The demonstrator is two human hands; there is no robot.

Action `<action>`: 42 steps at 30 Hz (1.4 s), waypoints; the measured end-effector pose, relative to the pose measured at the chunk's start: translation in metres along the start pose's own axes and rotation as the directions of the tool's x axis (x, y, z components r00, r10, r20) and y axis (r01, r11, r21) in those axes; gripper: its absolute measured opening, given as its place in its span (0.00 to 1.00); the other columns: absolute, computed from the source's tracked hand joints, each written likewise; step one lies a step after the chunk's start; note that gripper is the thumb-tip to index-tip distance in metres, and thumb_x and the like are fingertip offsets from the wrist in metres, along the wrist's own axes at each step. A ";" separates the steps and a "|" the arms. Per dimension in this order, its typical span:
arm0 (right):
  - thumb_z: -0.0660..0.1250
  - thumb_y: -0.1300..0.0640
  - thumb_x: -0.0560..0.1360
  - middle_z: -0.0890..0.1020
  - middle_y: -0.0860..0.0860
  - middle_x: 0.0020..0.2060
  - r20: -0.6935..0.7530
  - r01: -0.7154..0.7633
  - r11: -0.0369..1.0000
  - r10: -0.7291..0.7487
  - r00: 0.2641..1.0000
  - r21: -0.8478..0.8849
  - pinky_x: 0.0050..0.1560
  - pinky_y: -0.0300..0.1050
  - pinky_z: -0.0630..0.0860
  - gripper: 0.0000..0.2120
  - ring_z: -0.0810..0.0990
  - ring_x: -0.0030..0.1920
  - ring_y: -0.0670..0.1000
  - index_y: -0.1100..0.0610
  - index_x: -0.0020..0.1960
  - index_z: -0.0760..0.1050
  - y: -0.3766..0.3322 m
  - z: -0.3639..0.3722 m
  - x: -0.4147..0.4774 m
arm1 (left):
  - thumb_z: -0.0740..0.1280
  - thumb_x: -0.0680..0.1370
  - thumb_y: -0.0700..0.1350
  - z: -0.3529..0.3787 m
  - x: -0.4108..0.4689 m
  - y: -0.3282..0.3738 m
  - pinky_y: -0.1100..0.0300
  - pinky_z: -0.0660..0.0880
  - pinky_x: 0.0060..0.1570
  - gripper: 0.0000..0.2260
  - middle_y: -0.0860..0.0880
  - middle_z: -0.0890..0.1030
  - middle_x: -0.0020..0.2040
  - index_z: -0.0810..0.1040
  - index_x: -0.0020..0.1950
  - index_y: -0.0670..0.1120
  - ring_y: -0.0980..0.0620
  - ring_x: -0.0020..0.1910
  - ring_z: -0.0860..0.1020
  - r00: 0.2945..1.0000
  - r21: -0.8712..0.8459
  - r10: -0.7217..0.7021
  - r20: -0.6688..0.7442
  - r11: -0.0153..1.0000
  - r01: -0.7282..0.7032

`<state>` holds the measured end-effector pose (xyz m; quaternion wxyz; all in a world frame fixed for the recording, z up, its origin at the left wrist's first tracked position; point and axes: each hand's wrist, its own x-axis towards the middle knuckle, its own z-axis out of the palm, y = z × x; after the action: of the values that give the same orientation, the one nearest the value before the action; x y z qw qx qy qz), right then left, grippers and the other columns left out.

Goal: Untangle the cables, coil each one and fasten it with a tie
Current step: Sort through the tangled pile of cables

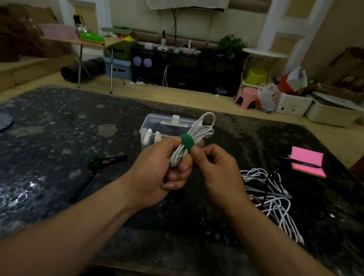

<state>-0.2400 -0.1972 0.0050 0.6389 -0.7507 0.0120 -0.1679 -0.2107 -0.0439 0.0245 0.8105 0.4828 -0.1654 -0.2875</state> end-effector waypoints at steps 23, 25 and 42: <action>0.70 0.67 0.78 0.86 0.60 0.50 0.114 -0.255 0.811 0.230 0.966 0.526 0.33 0.45 0.81 0.18 0.85 0.39 0.53 0.59 0.67 0.75 -0.006 0.015 0.005 | 0.56 0.83 0.63 -0.029 0.003 0.000 0.55 0.80 0.37 0.27 0.40 0.81 0.44 0.82 0.63 0.43 0.48 0.36 0.75 0.927 -0.276 -0.269 0.261 0.900 0.338; 0.70 0.65 0.79 0.86 0.60 0.46 0.084 -0.293 0.751 0.305 0.949 0.592 0.24 0.42 0.76 0.17 0.81 0.30 0.51 0.59 0.67 0.74 -0.006 0.019 0.005 | 0.61 0.84 0.62 -0.029 0.003 -0.003 0.49 0.82 0.53 0.28 0.37 0.81 0.53 0.77 0.72 0.41 0.46 0.46 0.78 0.929 -0.318 -0.211 0.304 0.897 0.308; 0.82 0.59 0.68 0.89 0.53 0.49 -0.136 -0.341 0.855 0.420 0.897 0.390 0.58 0.62 0.84 0.22 0.89 0.51 0.57 0.50 0.59 0.79 0.033 0.030 -0.019 | 0.67 0.81 0.57 -0.026 -0.009 -0.030 0.49 0.77 0.51 0.14 0.54 0.80 0.59 0.73 0.63 0.53 0.50 0.57 0.79 0.926 0.967 0.358 0.124 -0.251 -0.032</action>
<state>-0.2433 -0.1704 -0.0345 0.7796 -0.5818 0.1996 -0.1174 -0.2131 -0.0317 -0.0142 0.1786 0.9220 -0.3152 0.1367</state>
